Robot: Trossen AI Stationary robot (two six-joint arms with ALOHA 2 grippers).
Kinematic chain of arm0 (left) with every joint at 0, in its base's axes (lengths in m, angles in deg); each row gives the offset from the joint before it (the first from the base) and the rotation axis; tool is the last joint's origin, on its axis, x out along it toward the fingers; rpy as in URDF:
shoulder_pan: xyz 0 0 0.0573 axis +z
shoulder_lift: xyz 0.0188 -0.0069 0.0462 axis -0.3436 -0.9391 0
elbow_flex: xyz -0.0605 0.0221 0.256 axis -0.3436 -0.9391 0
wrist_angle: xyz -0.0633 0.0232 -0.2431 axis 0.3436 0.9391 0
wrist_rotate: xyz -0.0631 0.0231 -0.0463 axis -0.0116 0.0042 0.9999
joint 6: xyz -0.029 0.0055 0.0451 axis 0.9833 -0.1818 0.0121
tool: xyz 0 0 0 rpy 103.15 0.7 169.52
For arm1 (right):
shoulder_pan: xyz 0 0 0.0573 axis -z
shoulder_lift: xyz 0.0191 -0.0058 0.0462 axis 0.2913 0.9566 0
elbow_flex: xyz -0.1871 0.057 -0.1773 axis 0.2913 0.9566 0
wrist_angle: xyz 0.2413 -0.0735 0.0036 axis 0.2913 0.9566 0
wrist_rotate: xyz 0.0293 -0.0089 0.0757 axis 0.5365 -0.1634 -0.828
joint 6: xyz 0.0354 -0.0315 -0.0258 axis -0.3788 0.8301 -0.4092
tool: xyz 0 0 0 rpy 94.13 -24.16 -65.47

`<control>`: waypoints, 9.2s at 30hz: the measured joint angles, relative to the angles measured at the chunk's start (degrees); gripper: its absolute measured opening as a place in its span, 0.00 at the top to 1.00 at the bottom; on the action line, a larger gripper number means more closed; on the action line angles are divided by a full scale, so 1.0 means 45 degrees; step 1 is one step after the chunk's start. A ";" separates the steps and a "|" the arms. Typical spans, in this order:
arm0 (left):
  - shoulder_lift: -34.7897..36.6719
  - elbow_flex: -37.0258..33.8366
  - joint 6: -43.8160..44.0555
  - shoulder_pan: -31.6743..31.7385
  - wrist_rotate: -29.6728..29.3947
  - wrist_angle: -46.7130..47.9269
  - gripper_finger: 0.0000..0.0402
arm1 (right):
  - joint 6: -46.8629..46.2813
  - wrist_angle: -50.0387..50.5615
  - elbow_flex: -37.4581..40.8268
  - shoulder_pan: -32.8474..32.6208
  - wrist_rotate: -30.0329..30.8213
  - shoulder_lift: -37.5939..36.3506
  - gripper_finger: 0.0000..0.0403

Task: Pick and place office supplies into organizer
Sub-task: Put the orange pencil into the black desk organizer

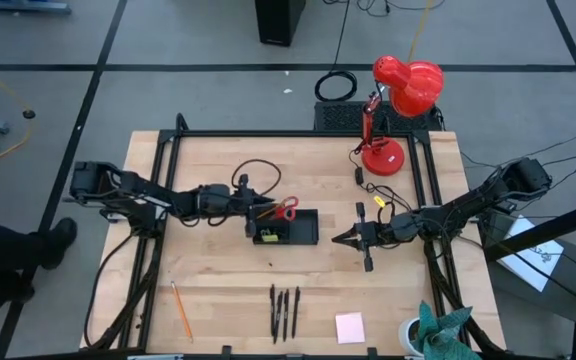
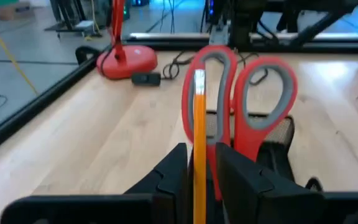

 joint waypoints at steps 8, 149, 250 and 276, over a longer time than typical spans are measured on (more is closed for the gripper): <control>0.1640 0.1720 0.0146 -0.0449 -0.0394 0.4340 0.76 | 0.0039 0.0015 0.0005 -0.0005 -0.0005 0.0000 0.99; -0.4382 0.7546 1.6770 -1.1124 -0.0235 1.9272 0.77 | -0.0578 0.0517 0.0005 -0.0042 0.0002 -0.0005 0.99; -0.4029 0.6940 1.6203 -1.2250 -0.3236 1.7712 0.99 | -0.0817 0.0340 0.0005 -0.0039 -0.0004 -0.0004 0.99; -0.4454 0.7049 1.5661 -1.1567 -0.0595 1.7935 0.66 | -0.0913 0.0287 0.0005 -0.0041 -0.0005 -0.0005 0.99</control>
